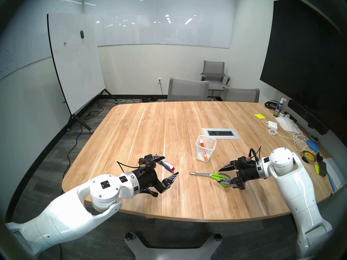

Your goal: Place the pen, the marker, and the scissors into the pen holder

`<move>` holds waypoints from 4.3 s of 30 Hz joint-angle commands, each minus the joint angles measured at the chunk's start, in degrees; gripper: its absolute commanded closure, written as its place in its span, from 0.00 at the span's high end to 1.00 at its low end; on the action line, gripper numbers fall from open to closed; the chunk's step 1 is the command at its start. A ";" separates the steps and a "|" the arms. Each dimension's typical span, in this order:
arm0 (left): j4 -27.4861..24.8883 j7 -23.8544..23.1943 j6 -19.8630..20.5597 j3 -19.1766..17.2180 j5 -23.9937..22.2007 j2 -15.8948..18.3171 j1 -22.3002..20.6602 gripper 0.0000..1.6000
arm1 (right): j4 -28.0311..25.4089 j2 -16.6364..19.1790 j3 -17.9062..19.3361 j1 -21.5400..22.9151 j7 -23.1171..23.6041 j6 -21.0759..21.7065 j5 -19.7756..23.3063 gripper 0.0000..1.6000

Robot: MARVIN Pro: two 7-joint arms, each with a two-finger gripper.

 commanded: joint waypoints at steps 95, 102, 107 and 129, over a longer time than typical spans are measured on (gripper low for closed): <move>-2.30 0.00 3.07 0.68 2.15 0.38 -2.14 1.00 | 6.57 -1.45 1.18 7.12 0.34 -3.74 -4.76 0.00; -2.87 -2.79 8.89 1.11 3.85 0.65 -6.88 1.00 | 6.66 -1.36 1.38 6.98 0.42 -4.24 -5.05 0.00; -3.56 -6.34 12.52 0.60 5.88 -0.55 -9.90 1.00 | 6.76 -1.19 1.53 6.95 0.47 -4.38 -5.17 0.00; 1.01 -15.89 17.41 5.50 6.68 -11.58 -22.96 1.00 | 7.77 -1.14 2.46 6.94 2.42 -5.65 -4.71 0.00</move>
